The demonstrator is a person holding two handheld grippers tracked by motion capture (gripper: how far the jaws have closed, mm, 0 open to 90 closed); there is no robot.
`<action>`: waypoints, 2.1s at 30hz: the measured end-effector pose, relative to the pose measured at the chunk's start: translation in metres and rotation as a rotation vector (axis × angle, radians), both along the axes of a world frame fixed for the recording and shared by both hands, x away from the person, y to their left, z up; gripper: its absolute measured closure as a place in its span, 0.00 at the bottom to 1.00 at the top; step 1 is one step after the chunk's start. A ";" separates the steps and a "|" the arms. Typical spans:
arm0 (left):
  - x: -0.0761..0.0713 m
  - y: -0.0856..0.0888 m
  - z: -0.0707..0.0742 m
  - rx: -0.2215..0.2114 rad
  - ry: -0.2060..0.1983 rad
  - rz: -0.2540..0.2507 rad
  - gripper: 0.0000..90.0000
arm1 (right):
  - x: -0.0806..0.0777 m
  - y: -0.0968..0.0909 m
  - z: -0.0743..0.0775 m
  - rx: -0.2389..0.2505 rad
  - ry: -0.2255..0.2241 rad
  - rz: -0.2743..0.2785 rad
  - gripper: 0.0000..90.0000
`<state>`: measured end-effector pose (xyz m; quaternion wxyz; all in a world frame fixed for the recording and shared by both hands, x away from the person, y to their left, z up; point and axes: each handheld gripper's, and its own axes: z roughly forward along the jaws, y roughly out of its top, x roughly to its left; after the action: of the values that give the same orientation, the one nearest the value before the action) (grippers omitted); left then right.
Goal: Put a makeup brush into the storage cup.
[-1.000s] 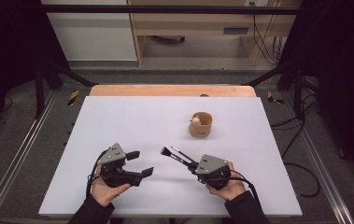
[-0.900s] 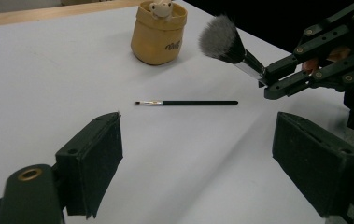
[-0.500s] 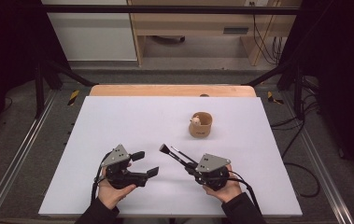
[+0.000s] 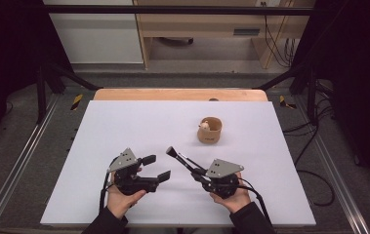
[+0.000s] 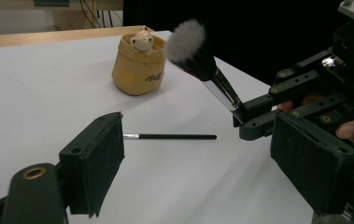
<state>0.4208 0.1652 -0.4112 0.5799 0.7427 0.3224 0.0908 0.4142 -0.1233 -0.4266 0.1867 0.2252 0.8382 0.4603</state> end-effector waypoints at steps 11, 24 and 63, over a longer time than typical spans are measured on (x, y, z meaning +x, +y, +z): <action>0.004 -0.013 0.005 -0.049 -0.006 -0.009 0.20 | -0.001 0.000 0.004 0.046 0.001 0.004 0.88; 0.006 -0.020 0.005 -0.090 0.007 -0.020 0.26 | -0.001 0.005 0.005 0.072 0.009 0.014 0.88; 0.009 -0.022 0.003 -0.176 0.049 0.016 0.74 | -0.003 0.019 0.005 0.101 0.000 0.043 0.88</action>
<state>0.4301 0.1427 -0.4079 0.6341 0.6883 0.3492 0.0484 0.4112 -0.1045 -0.4212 0.1654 0.2163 0.8186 0.5058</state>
